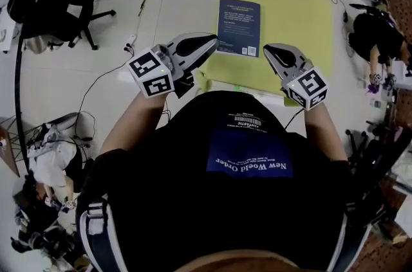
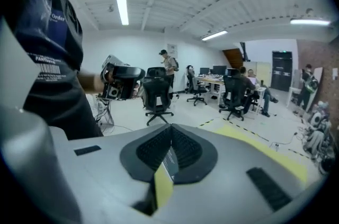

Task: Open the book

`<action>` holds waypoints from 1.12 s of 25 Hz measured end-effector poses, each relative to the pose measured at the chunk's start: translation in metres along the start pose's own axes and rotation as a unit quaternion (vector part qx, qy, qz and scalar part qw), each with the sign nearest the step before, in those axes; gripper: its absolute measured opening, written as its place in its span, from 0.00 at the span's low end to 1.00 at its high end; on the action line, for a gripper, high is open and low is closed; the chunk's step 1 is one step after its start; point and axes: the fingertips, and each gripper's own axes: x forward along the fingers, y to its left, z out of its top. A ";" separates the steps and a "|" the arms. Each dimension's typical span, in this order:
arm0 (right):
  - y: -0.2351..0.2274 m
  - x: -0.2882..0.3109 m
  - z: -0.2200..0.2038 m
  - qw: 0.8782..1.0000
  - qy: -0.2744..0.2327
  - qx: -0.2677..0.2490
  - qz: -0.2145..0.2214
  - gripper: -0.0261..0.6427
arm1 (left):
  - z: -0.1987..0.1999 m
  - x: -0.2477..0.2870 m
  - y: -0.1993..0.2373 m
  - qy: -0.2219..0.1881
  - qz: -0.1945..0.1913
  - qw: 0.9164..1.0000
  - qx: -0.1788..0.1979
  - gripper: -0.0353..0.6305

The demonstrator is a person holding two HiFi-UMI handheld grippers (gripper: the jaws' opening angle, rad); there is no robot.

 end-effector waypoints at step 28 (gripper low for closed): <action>0.022 0.196 -0.200 0.920 0.228 -0.311 0.073 0.43 | -0.122 0.005 0.100 0.006 0.080 0.994 -0.077 0.06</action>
